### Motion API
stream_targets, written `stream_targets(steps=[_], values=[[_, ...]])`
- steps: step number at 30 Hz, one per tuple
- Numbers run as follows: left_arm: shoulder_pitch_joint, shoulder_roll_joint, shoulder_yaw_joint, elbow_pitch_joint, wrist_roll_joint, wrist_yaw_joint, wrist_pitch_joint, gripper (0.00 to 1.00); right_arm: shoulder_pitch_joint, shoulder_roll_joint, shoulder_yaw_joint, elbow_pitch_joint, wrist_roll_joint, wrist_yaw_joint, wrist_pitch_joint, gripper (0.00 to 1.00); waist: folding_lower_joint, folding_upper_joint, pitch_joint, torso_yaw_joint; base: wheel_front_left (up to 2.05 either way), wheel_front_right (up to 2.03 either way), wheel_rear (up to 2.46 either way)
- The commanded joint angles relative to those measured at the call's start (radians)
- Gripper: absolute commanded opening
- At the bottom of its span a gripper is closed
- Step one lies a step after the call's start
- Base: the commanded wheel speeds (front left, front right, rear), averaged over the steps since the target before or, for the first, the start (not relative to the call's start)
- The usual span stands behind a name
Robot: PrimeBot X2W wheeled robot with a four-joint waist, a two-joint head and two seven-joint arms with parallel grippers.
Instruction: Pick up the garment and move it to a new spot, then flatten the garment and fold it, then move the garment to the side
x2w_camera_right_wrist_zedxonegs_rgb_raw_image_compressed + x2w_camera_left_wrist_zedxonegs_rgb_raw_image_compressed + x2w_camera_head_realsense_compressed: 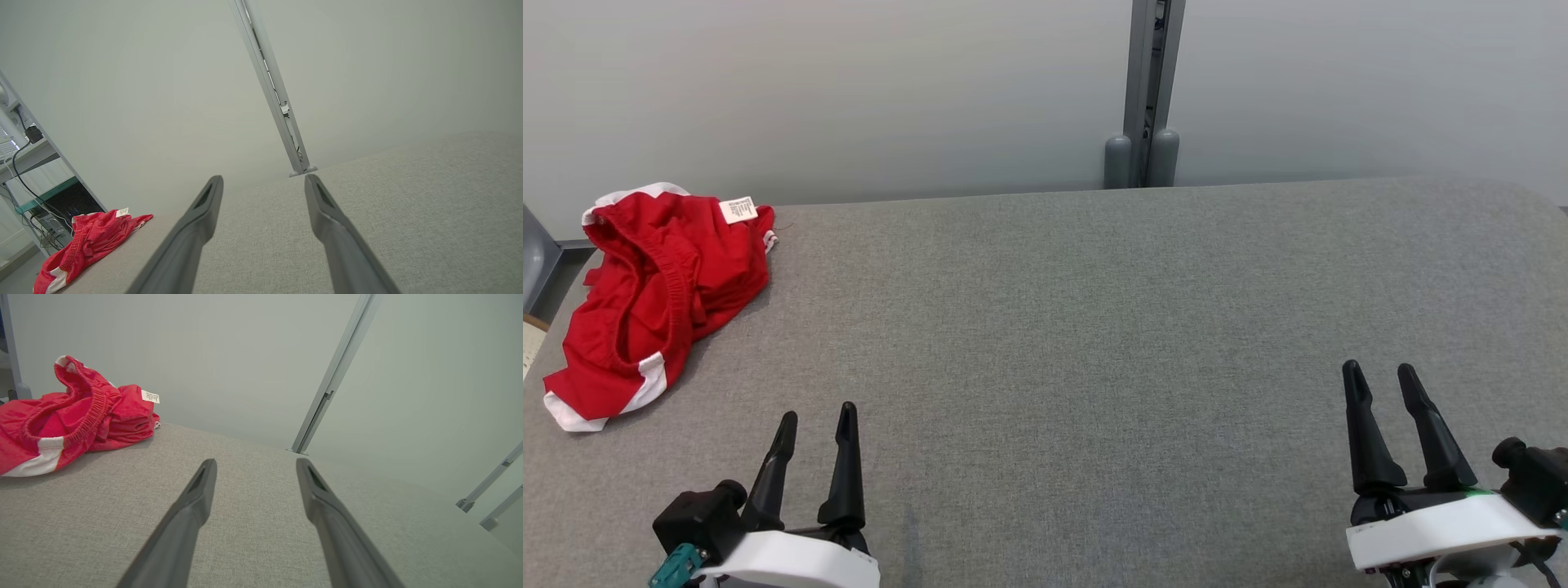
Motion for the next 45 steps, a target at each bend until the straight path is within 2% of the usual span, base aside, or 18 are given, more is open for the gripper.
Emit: stream_targets(steps=[1,31,45], values=[[0.0,0.006,0.0,-0.004,0.024,0.003,-0.008,1.0,0.004,-0.009,-0.001,-0.011,-0.025,0.002,-0.012,1.0,0.0,0.0,-0.001,0.0,0.0,0.0,0.0],[0.038,0.008,-0.005,0.02,0.192,0.035,-0.068,1.0,0.024,-0.012,0.012,0.03,-0.255,0.002,-0.073,1.0,0.0,0.0,-0.016,0.004,0.0,0.0,0.0],[0.041,0.009,-0.02,0.038,0.198,0.047,-0.084,1.0,0.009,-0.013,0.023,0.085,-0.307,0.002,-0.088,1.0,0.0,0.0,-0.019,0.006,0.0,0.0,0.0]])
